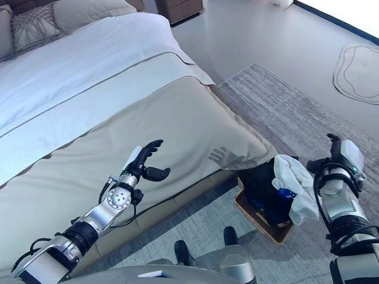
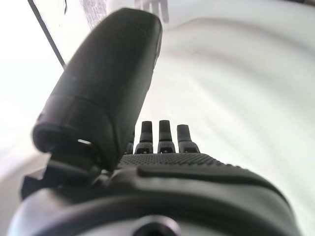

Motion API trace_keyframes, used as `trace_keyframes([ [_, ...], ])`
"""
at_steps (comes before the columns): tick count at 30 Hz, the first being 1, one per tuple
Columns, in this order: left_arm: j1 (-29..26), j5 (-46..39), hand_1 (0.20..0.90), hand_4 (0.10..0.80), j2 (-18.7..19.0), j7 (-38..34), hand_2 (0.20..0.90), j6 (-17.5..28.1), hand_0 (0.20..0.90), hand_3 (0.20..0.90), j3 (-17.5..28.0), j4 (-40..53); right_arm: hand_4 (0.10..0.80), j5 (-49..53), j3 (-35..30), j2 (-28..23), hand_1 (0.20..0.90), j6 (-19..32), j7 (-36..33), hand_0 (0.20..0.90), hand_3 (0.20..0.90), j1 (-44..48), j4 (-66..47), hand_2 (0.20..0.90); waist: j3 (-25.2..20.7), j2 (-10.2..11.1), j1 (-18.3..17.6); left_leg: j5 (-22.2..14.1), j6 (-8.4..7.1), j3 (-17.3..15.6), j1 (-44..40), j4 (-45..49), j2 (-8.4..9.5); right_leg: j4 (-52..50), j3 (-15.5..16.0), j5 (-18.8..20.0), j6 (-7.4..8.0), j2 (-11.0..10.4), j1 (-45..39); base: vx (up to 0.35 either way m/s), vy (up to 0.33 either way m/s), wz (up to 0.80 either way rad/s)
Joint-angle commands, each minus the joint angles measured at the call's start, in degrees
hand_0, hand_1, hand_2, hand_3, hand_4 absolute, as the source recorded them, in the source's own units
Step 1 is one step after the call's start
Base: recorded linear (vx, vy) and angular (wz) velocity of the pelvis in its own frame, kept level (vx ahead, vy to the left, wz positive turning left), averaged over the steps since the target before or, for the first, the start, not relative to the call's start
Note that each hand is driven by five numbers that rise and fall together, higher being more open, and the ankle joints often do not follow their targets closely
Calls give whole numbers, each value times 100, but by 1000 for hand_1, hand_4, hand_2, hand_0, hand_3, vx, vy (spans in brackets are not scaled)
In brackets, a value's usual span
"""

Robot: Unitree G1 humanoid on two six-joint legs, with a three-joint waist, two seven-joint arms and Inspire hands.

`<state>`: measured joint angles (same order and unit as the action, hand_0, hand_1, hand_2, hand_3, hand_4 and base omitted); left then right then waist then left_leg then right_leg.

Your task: Pick up the clothes from the bed and place them into the basket

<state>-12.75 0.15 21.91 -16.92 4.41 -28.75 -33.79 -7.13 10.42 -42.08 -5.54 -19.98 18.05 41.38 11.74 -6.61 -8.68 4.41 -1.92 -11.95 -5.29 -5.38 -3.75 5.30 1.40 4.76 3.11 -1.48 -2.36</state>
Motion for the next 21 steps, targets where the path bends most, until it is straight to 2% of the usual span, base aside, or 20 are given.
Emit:
trace_keyframes([
  [1,-138,227,900,800,6,-226,900,587,900,900,210,-433,800,-280,435,292,900,496,-518,900,900,443,-253,900,-572,430,264,-352,-128,242,17,38,-61,-30,230,92,255,-329,127,16,-14,21],
  [2,-136,227,900,800,8,-227,900,589,900,900,211,-436,800,-281,439,296,900,497,-520,900,900,444,-251,900,-574,432,258,-351,-128,246,20,38,-60,-30,234,90,255,-331,127,14,-9,28],
  [4,0,302,900,800,-104,-213,900,656,900,900,227,-630,800,-253,691,702,900,527,-619,900,900,313,-367,900,-598,476,398,-336,-107,348,66,38,-44,-30,324,65,244,-350,95,24,7,28],
  [7,98,319,900,800,-194,-214,900,672,900,900,204,-816,800,-469,932,1042,900,660,-749,900,900,146,-348,900,-635,508,521,-314,-90,447,114,38,-34,-30,438,33,238,-368,49,32,16,28],
  [12,222,396,900,800,-263,-152,900,742,900,900,265,-1079,800,-921,1238,1332,900,881,-764,900,900,-142,-352,900,-682,557,691,-297,-52,574,159,38,-5,-30,644,-21,236,-411,-44,33,20,25],
  [15,314,383,900,800,-272,-90,900,779,900,900,314,-1275,800,-1137,1432,1420,900,832,-672,900,900,-411,-463,900,-685,604,792,-282,-27,660,191,38,25,-30,757,-46,246,-435,-106,14,19,28],
  [21,499,470,900,800,-308,124,900,723,900,900,498,-1810,800,-1193,1485,1644,900,909,-590,900,900,-716,-173,900,-728,697,958,-271,3,821,202,38,65,-30,941,-90,269,-463,-231,34,-12,13],
])
